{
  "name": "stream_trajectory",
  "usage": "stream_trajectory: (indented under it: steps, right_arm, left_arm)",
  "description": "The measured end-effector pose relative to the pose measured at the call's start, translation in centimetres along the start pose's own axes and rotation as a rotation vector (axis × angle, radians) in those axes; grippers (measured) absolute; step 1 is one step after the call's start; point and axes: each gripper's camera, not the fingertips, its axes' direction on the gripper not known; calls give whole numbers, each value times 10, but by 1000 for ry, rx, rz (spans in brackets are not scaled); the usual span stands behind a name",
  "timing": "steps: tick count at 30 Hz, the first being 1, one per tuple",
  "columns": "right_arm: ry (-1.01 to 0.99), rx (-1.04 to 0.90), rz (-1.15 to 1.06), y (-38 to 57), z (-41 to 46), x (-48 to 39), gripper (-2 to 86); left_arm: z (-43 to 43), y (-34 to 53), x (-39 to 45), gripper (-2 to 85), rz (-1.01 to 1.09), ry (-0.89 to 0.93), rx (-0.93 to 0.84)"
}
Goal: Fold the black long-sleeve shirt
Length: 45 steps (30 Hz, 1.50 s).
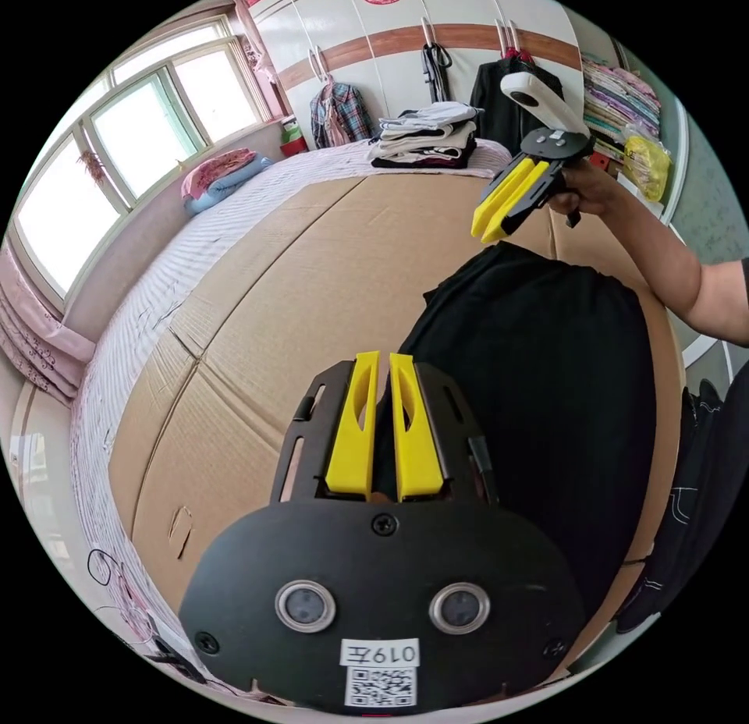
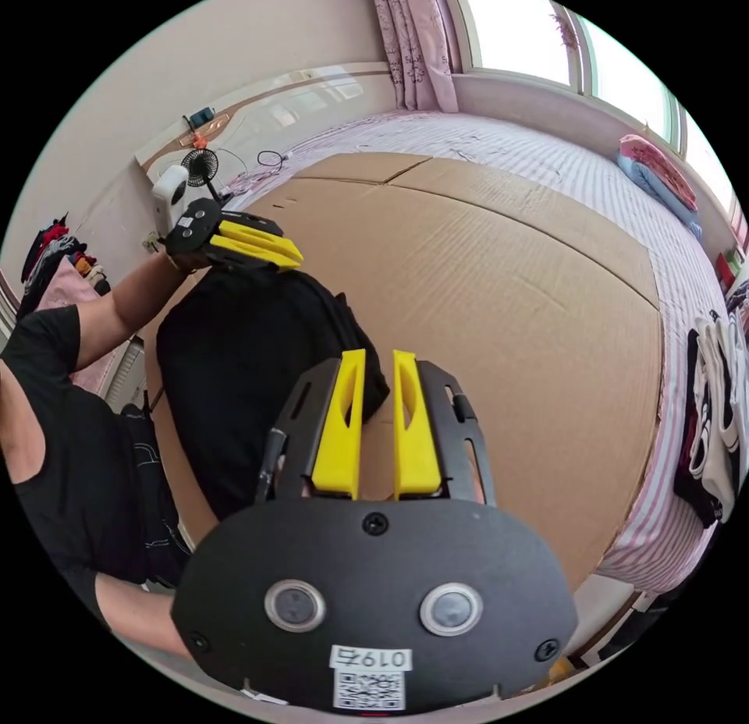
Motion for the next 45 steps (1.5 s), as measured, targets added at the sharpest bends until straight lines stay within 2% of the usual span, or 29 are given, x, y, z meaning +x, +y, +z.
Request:
stream_trajectory:
  steps: [6, 13, 19, 23, 29, 35, 40, 45]
  right_arm:
    - [-17, -23, 51, 37, -6, -8, 87]
    - [48, -46, 42, 56, -11, -22, 45]
    - [57, -34, 114, 78, -22, -21, 82]
    - [69, 64, 206, 112, -55, -30, 86]
    - [54, 292, 403, 187, -101, -58, 59]
    - [83, 331, 438, 241, -109, -118, 17]
    - [63, 273, 430, 256, -98, -138, 4]
    - [53, 256, 432, 260, -84, -150, -2]
  left_arm:
    - [-21, 18, -18, 15, -81, -5, 62]
    - [-80, 66, -23, 16, -143, -95, 132]
    - [-129, 149, -35, 20, -358, -209, 105]
    - [-143, 223, -64, 32, -594, -116, 59]
    - [-151, 292, -102, 53, -854, -115, -27]
    - [-157, 336, -120, 56, -1018, -7, 9]
    - [-162, 359, -124, 68, -1062, 139, 133]
    - [-159, 351, -130, 58, -1014, 114, 63]
